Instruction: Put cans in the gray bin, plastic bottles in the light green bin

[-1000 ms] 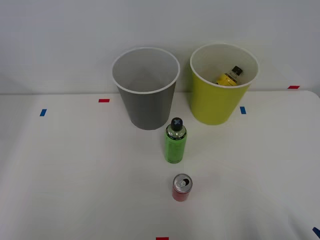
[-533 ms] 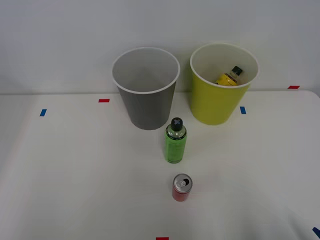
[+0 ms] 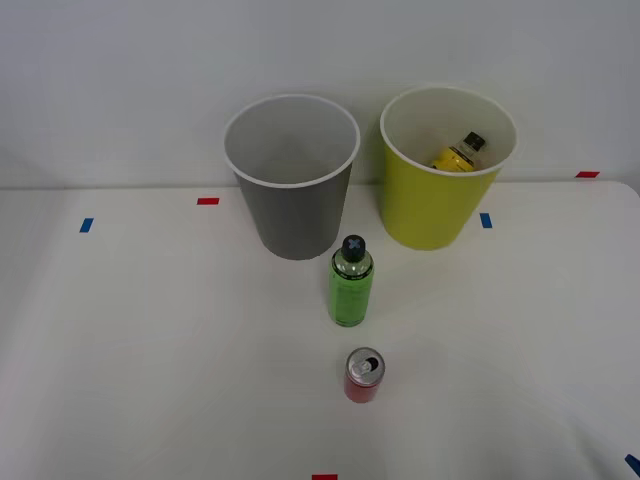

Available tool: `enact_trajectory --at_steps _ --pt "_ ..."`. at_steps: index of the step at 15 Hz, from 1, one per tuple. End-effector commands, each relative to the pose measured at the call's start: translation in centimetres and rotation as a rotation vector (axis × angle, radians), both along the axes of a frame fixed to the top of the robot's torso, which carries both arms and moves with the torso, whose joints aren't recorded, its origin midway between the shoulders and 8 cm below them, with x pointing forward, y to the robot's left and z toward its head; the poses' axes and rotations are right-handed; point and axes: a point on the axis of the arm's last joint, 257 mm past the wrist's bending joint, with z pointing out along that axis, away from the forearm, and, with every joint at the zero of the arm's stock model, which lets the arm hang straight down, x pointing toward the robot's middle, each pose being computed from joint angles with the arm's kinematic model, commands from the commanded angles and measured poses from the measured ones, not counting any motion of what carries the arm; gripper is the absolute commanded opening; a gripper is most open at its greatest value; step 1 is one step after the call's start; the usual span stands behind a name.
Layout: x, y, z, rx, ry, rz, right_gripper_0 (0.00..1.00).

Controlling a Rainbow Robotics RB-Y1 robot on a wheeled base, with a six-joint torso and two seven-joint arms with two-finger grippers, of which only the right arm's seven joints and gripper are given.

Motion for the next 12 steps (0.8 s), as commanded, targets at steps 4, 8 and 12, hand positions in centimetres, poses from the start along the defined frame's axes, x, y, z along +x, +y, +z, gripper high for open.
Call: enact_trajectory --at_steps 4,8,12 --pt "0.0 0.0 0.01 0.0 0.0 0.0 1.0" --pt "0.0 0.0 0.01 0.0 0.0 0.0 1.0" --pt "0.0 0.0 0.01 0.0 0.0 0.0 1.0"
